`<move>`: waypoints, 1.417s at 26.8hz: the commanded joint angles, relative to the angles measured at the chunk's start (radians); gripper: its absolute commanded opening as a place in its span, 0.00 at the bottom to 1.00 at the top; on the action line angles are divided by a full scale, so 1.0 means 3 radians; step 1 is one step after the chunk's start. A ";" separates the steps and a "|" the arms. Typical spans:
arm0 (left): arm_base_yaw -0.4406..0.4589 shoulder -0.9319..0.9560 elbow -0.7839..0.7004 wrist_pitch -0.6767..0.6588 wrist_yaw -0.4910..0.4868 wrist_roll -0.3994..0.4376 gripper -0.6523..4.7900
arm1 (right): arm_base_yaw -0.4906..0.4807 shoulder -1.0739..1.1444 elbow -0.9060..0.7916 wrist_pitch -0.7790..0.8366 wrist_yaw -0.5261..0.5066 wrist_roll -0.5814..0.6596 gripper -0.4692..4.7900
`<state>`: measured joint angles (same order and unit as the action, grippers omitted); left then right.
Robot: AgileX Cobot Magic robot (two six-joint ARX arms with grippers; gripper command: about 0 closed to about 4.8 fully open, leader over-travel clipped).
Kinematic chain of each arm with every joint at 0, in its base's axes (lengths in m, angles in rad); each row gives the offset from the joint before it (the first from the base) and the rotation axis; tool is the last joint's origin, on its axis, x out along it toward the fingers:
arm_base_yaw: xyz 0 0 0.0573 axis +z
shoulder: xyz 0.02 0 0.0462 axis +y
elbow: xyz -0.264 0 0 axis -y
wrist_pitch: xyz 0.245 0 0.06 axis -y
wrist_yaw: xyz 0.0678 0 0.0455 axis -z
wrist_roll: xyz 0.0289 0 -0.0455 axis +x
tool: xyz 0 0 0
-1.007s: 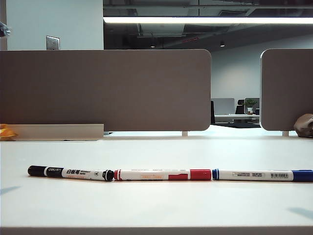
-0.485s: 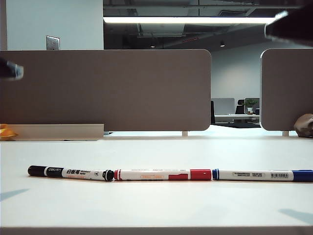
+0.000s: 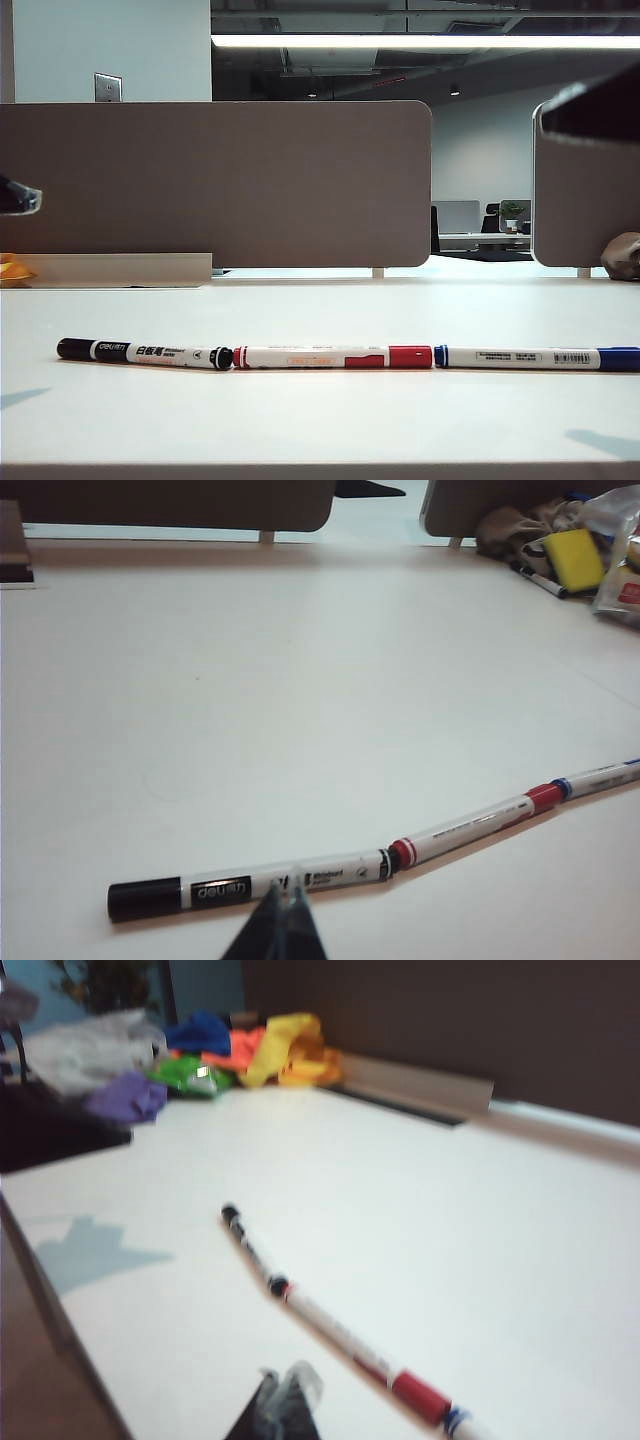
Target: Pick up the markers one by one and line them up horizontally in a straight line on the table.
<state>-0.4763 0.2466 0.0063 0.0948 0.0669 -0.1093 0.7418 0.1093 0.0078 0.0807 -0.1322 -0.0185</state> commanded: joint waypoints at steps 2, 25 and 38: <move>0.0004 0.0003 0.0003 -0.0071 -0.0159 -0.0011 0.11 | 0.0001 -0.0005 -0.0023 -0.0187 0.0001 0.0013 0.08; 0.0004 0.0003 0.0003 -0.0360 -0.0136 0.0774 0.11 | 0.0001 -0.0006 -0.0023 -0.0702 0.0013 -0.0388 0.08; 0.0006 -0.0097 0.0003 -0.0389 -0.0136 0.0774 0.11 | 0.0005 -0.0008 -0.0023 -0.0706 0.0000 -0.0387 0.08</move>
<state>-0.4759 0.2359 0.0059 -0.0242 0.0227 0.1169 0.7422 0.1089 0.0078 -0.1444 -0.1318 -0.1322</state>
